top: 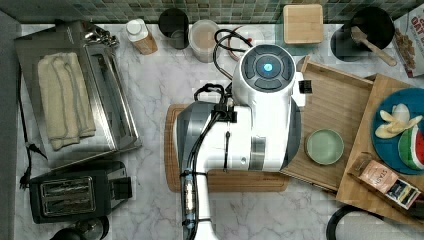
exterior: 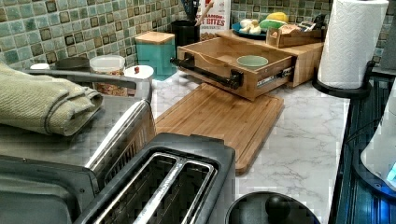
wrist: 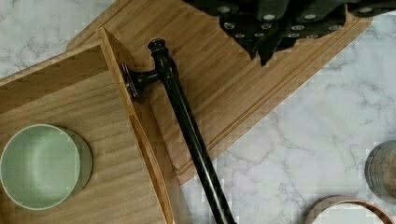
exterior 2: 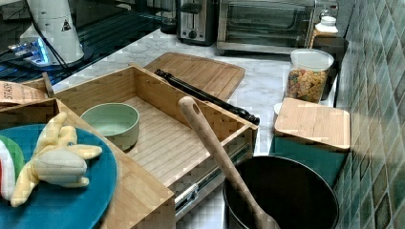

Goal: Close the drawer.

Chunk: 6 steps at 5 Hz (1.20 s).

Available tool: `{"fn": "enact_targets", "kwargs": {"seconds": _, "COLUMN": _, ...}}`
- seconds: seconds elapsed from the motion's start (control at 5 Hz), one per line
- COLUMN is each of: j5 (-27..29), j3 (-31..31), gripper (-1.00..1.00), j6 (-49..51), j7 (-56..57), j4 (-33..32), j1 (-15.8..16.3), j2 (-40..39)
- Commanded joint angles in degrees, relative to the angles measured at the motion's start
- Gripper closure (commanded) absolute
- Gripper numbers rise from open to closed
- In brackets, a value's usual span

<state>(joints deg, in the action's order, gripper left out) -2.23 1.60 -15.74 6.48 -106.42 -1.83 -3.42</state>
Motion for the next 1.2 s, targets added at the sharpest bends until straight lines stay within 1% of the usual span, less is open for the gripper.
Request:
{"fn": "enact_targets", "kwargs": {"seconds": 0.2, "j5": -0.2, "j3": 0.0, "gripper": 1.0, "j6": 0.0, "j7": 0.0, "j4": -0.1, "j1": 0.0, "j2": 0.0}}
{"fn": "enact_targets", "kwargs": {"seconds": 0.4, "j5": 0.6, "j3": 0.4, "gripper": 1.0, "j6": -4.8, "j7": 4.7, "j4": -3.0, "j1": -0.8, "j2": -0.4}}
{"fn": "enact_targets", "kwargs": {"seconds": 0.6, "j5": -2.0, "j3": -0.8, "gripper": 1.0, "j6": -9.9, "j7": 8.0, "j4": -5.1, "j1": -1.8, "j2": -2.0}}
{"fn": "enact_targets", "kwargs": {"seconds": 0.8, "j5": -2.6, "j3": 0.3, "gripper": 1.0, "j6": -10.7, "j7": 10.2, "j4": -3.5, "j1": -0.6, "j2": -4.3}}
{"fn": "enact_targets", "kwargs": {"seconds": 1.2, "j5": -2.0, "j3": -0.1, "gripper": 1.0, "j6": -13.6, "j7": 11.6, "j4": -1.5, "j1": -0.6, "j2": -8.0}}
